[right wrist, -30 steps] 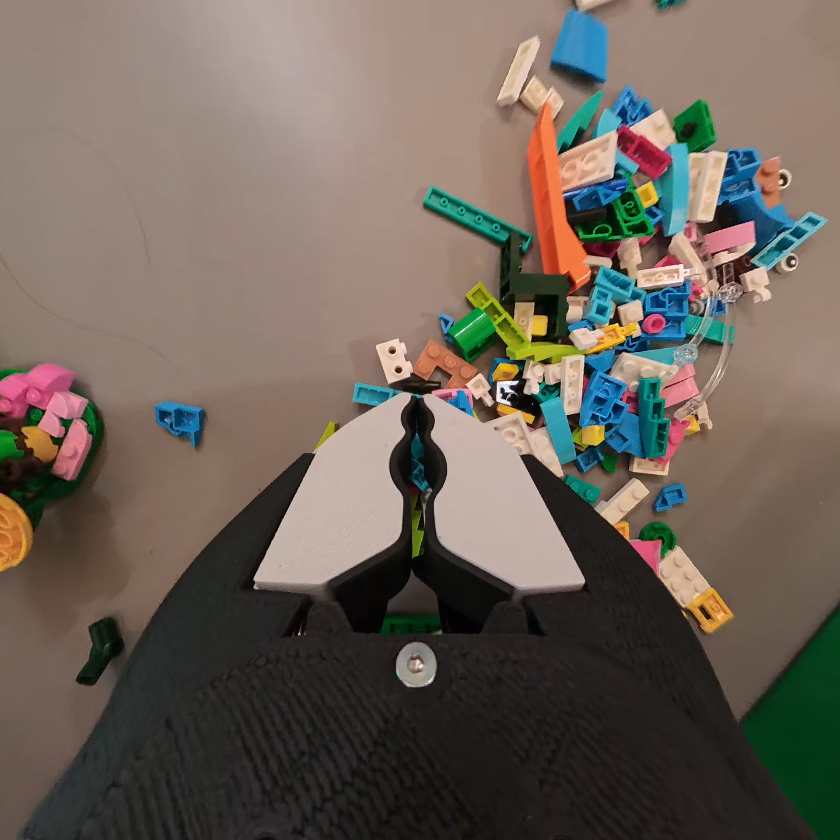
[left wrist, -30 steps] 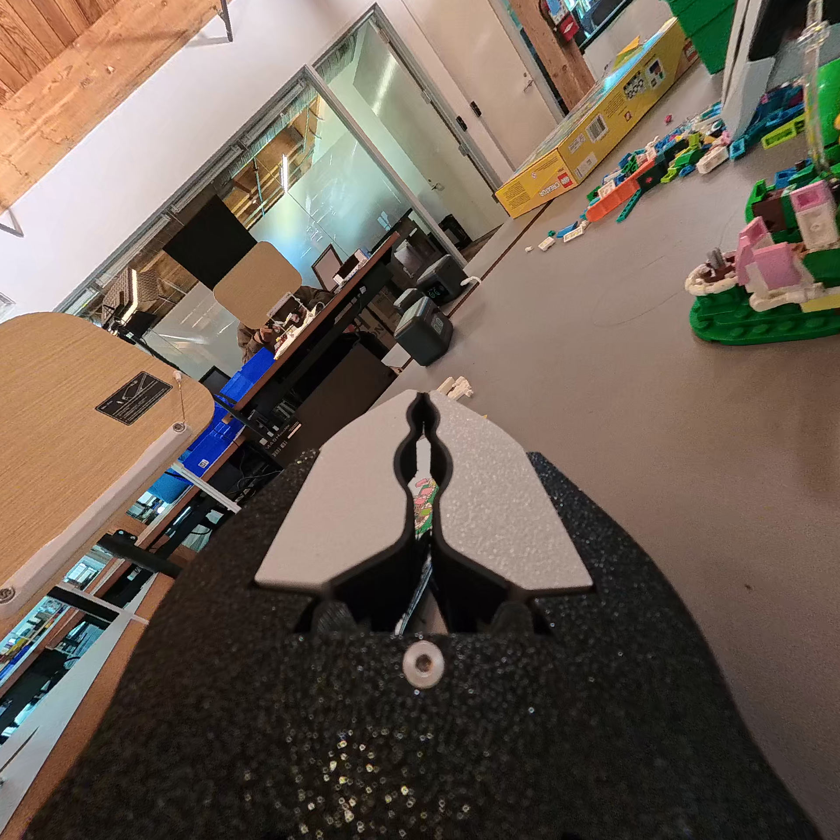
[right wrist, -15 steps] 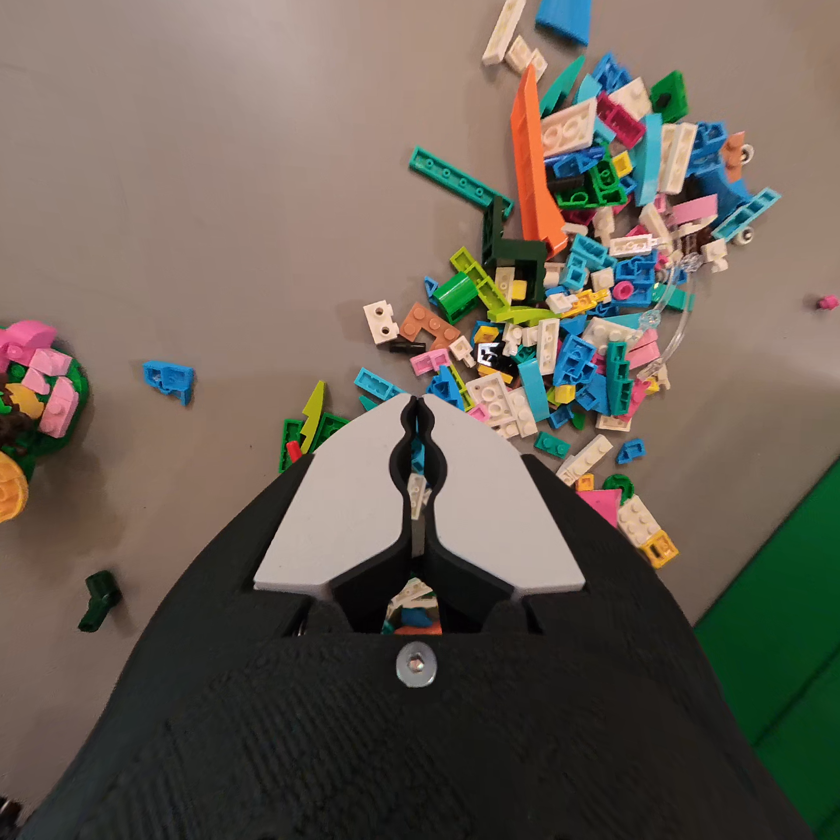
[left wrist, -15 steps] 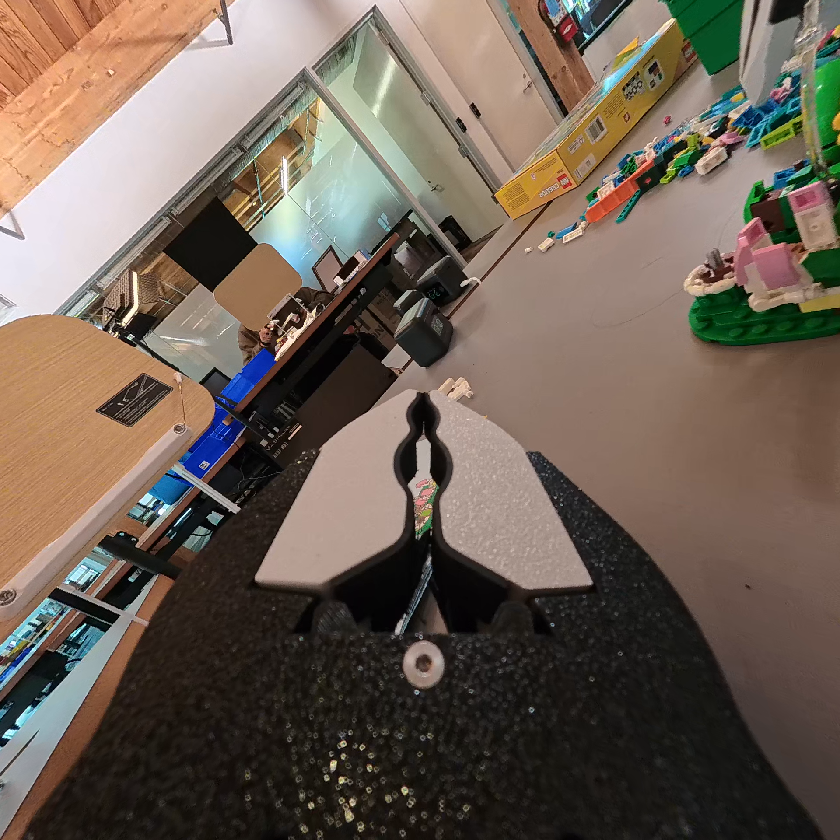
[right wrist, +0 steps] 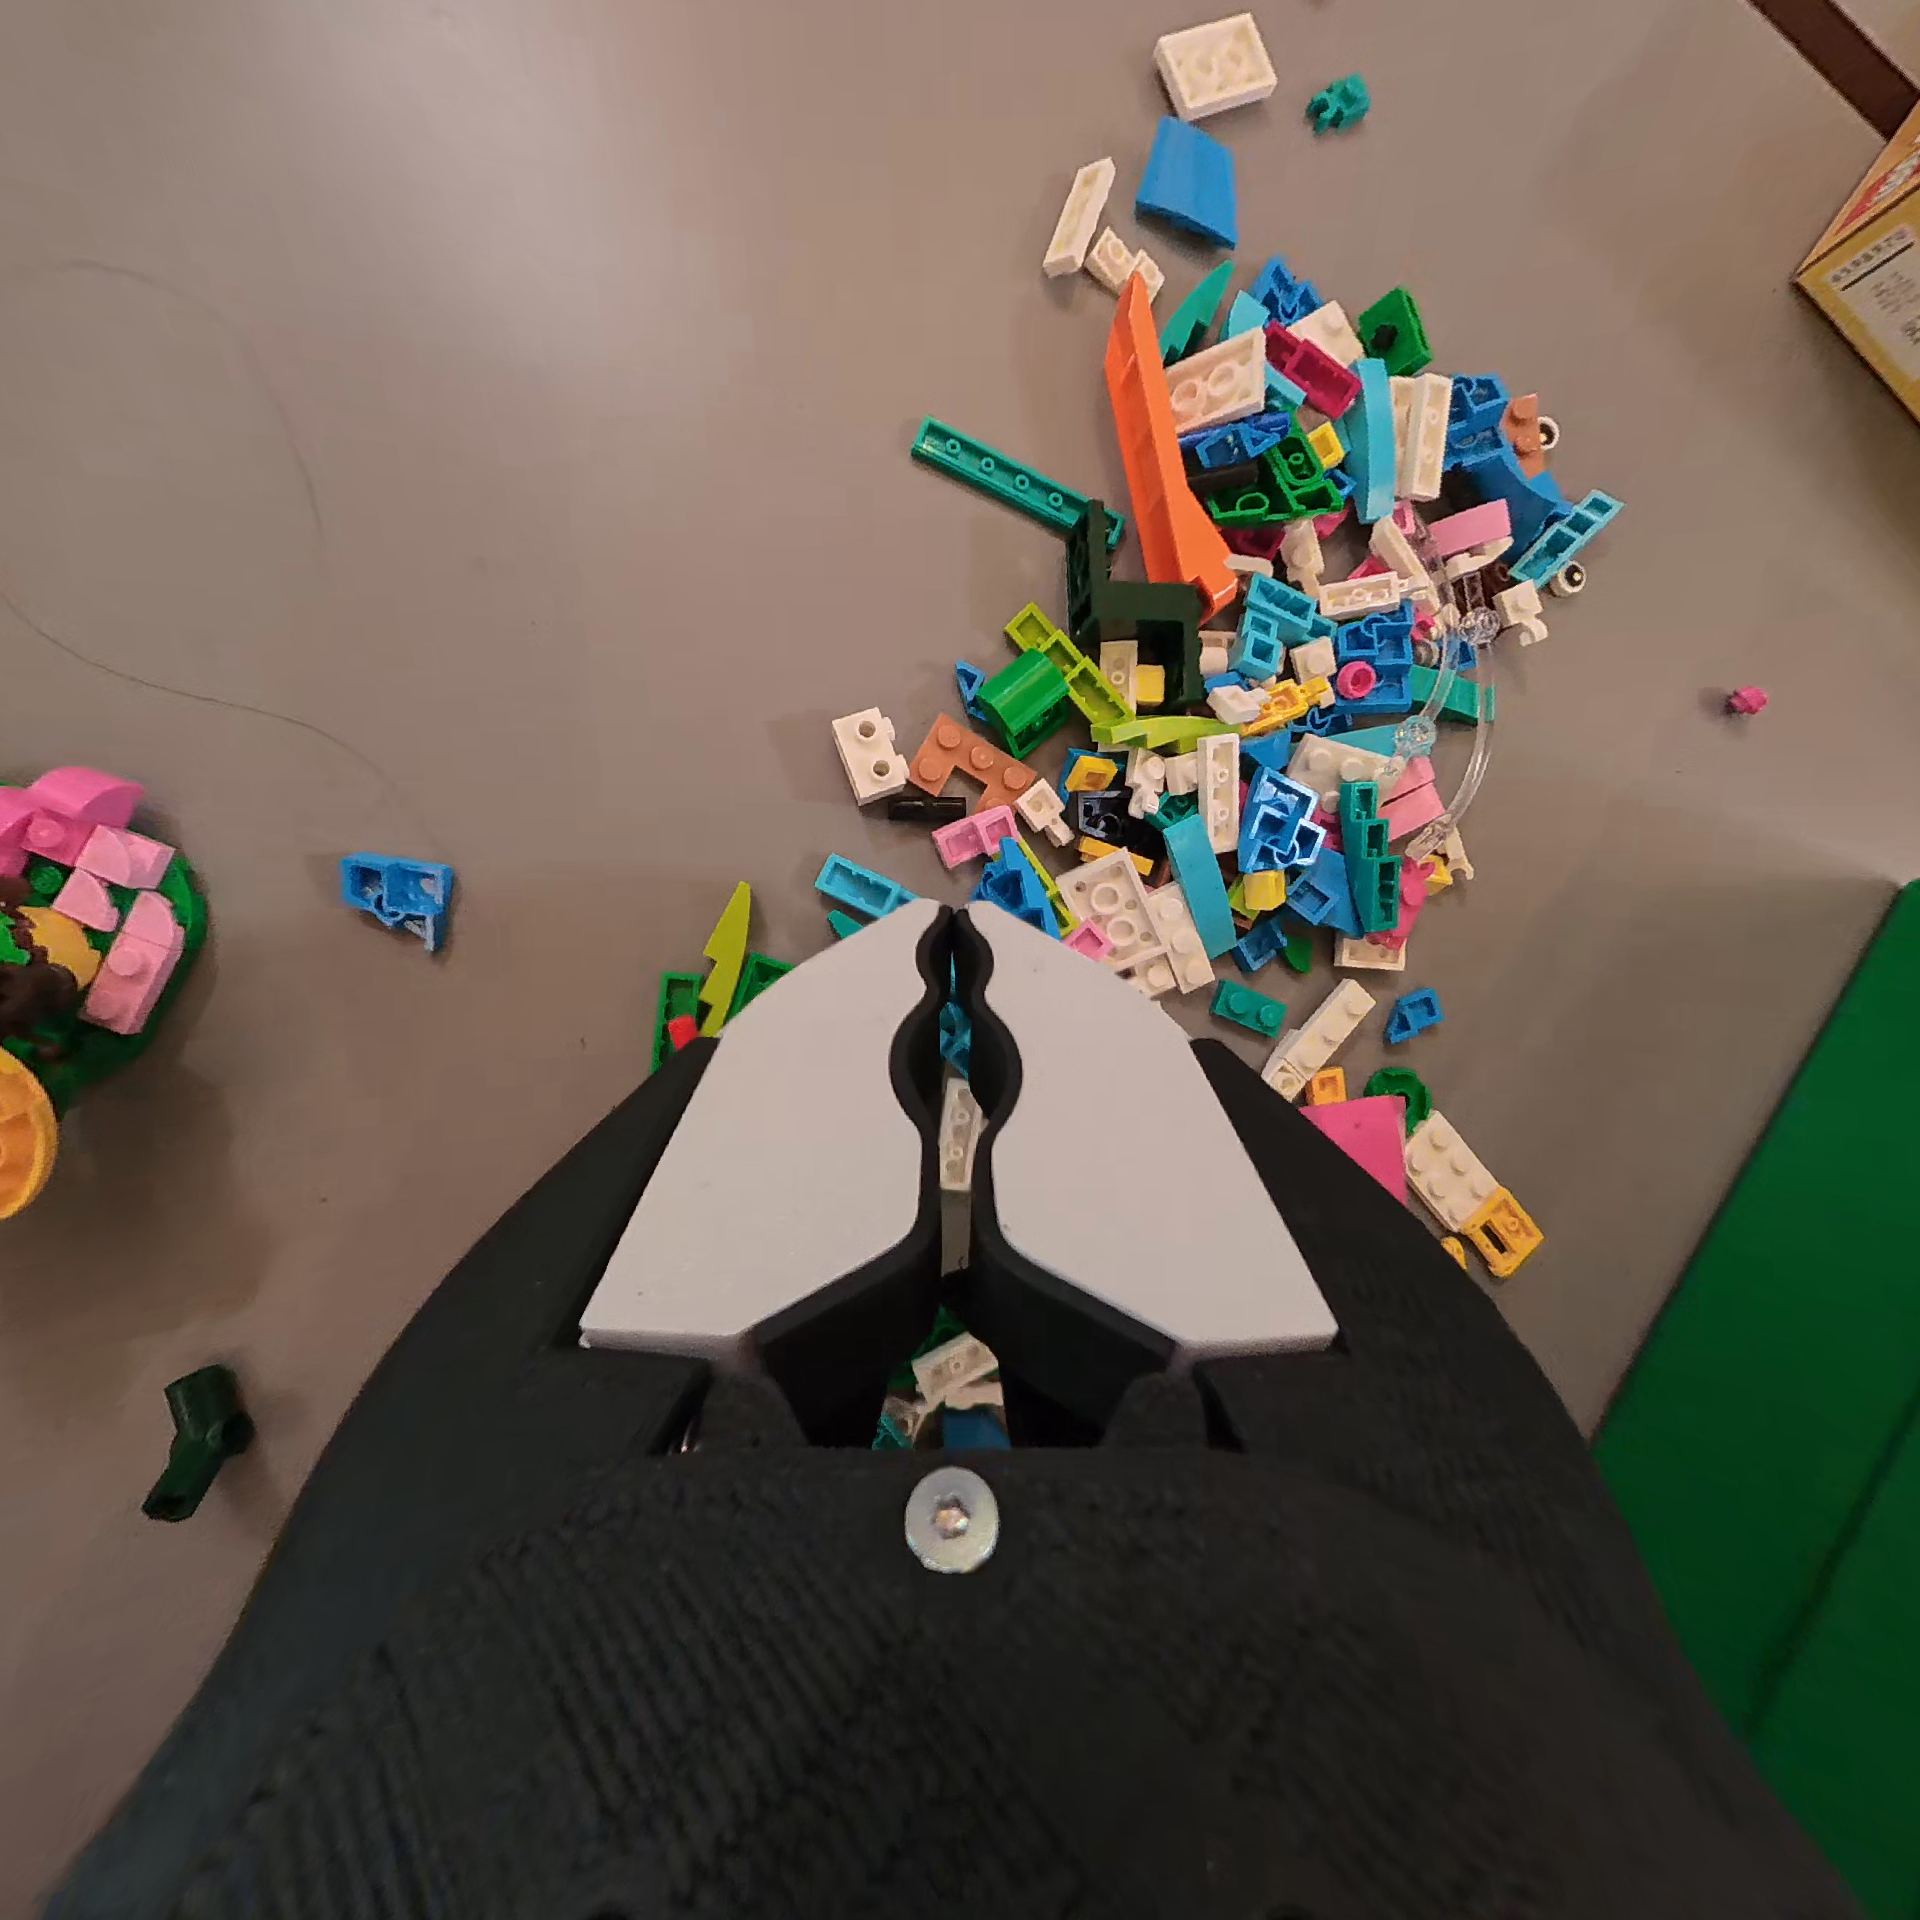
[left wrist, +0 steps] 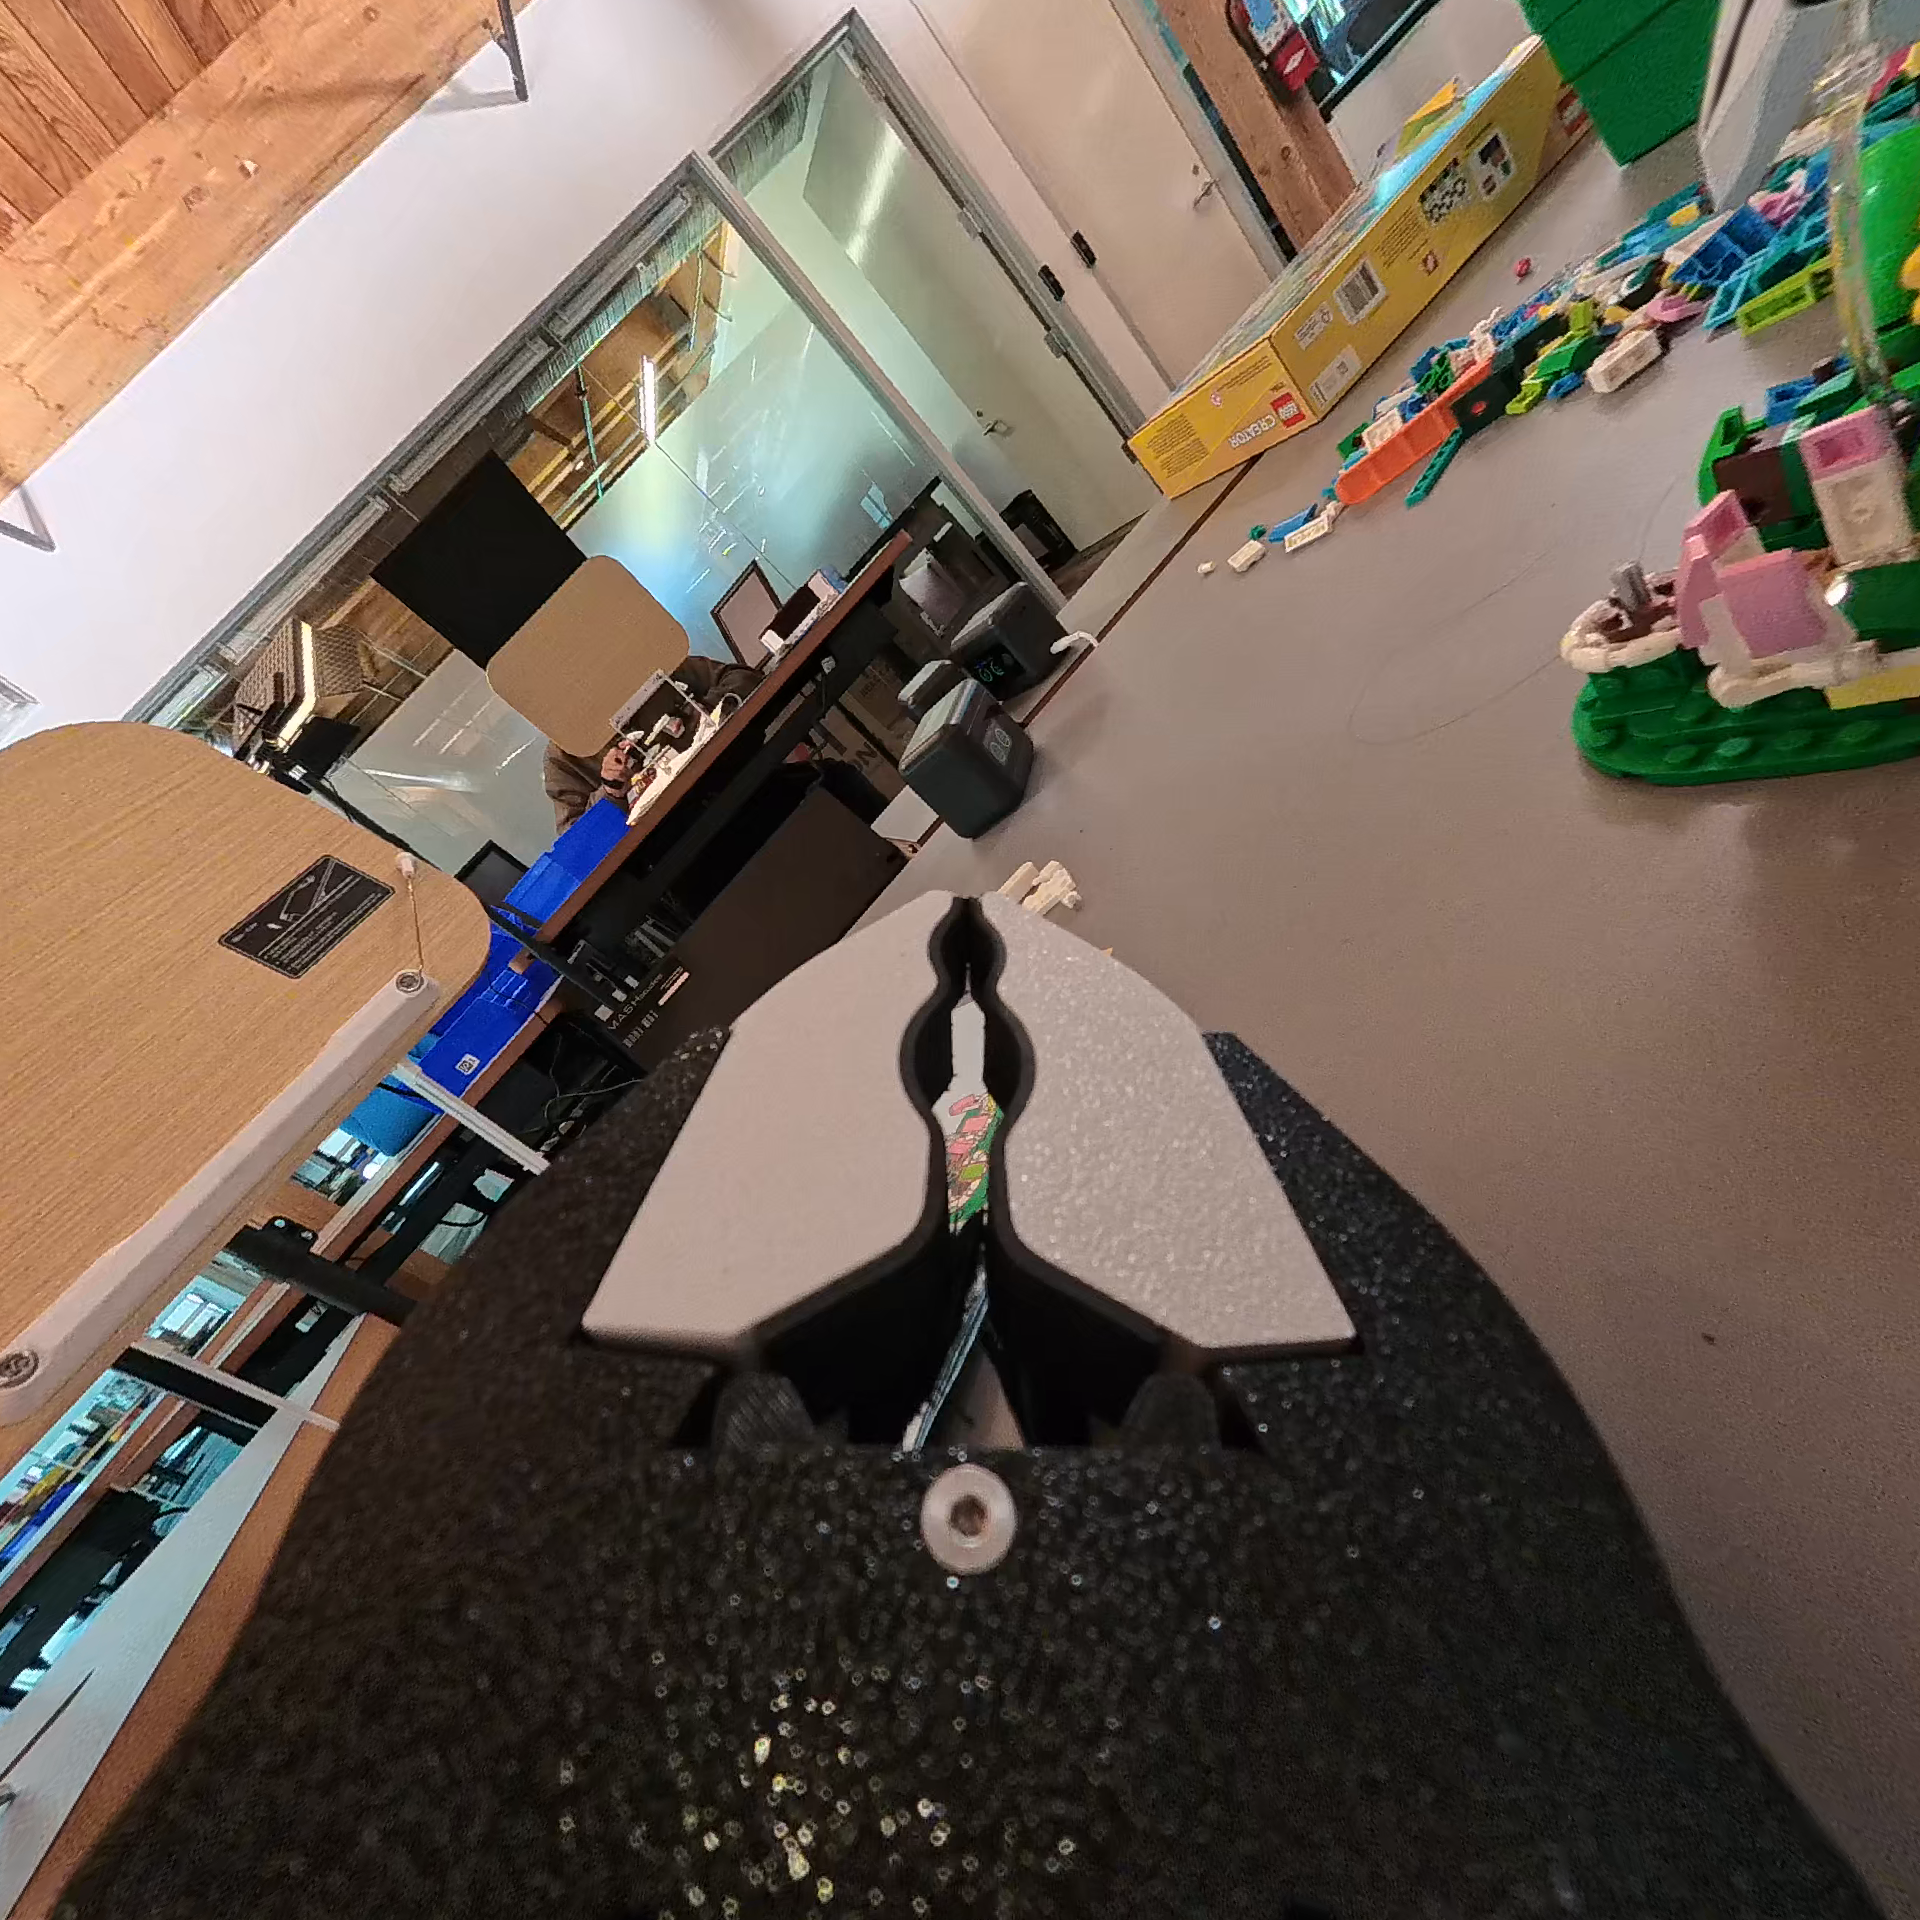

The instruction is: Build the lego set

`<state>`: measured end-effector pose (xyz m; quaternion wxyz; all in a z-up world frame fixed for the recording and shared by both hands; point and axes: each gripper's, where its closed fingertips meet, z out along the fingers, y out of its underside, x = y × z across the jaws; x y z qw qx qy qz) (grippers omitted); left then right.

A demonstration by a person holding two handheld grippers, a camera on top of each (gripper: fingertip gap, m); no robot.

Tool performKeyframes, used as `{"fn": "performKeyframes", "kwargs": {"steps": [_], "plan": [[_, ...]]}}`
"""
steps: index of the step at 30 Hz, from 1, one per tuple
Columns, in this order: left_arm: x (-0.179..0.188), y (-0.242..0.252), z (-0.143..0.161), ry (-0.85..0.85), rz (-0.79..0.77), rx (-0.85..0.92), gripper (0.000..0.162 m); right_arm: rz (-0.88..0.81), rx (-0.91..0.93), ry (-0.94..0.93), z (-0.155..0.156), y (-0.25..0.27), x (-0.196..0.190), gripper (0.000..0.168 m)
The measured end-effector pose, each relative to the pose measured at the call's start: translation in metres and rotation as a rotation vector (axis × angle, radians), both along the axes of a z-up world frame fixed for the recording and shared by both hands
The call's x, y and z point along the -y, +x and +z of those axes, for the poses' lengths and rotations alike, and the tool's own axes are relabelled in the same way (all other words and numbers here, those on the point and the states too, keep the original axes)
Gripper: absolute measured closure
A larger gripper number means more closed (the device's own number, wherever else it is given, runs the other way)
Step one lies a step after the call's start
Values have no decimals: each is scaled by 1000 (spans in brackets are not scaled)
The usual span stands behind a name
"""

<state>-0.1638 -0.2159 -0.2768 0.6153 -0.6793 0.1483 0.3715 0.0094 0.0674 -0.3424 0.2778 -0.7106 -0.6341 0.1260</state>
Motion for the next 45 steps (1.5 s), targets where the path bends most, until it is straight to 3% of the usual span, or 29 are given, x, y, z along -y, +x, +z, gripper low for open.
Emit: {"fn": "performKeyframes", "kwargs": {"steps": [26, 33, 40, 45], "plan": [[1, 0, 1, 1, -2, -4, 162, 32, -54, 26, 1, -2, 10, 168], [0, 0, 1, 0, -2, -4, 162, -23, -214, 108, 35, -37, -31, 163], [0, 0, 1, -1, 0, -4, 162, -75, -149, -7, 13, -57, -68, 163], [0, 0, 0, -2, 0, -5, 162, -124, -166, -158, 5, -72, -69, 163]]}}
